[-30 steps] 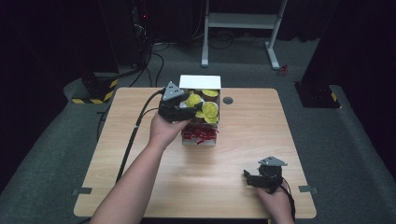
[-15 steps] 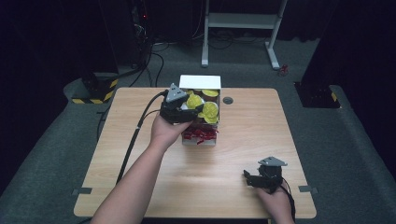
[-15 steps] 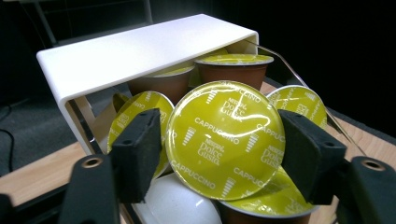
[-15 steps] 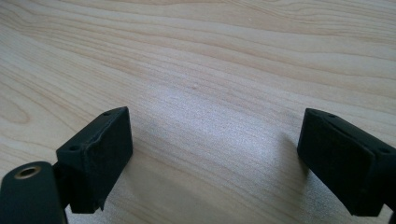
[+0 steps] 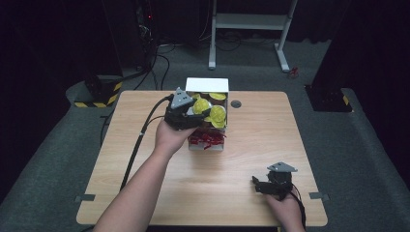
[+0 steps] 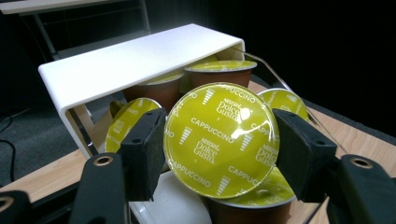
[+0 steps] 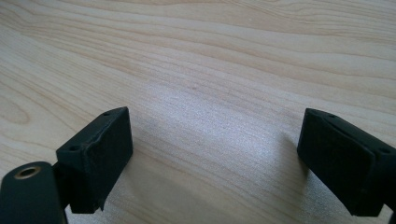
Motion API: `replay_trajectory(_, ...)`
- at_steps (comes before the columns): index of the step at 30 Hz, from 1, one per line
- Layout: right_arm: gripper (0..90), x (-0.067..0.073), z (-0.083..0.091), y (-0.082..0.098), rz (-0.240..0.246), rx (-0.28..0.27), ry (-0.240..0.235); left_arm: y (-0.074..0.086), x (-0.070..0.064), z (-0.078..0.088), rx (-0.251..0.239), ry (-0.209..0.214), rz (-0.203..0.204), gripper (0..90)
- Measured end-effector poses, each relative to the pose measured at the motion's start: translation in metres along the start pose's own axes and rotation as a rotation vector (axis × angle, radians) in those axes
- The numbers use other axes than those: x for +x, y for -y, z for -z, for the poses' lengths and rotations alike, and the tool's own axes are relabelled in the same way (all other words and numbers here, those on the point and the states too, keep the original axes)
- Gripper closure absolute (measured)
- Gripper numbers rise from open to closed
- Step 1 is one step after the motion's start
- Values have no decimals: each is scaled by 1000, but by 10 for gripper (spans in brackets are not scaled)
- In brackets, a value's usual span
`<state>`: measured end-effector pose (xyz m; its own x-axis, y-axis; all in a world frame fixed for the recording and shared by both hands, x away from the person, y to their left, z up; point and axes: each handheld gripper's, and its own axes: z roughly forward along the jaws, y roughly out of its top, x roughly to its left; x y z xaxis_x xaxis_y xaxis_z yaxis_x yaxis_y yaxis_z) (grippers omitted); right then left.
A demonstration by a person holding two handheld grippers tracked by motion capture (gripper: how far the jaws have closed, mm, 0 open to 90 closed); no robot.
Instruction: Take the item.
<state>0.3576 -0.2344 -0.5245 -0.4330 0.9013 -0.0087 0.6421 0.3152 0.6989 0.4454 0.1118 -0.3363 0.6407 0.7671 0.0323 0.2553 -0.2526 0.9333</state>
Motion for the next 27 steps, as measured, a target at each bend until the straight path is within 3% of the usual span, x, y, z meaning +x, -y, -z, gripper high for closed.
replay_trajectory(11,103,0,0,0,-1,0,0,-5,3,13,-43,-5,25,383)
replay_trajectory(16,103,0,0,0,-1,0,1,-7,3,22,-58,-13,14,383)
replay_trajectory(27,103,0,0,0,-1,0,2,-6,3,37,-51,-31,9,383)
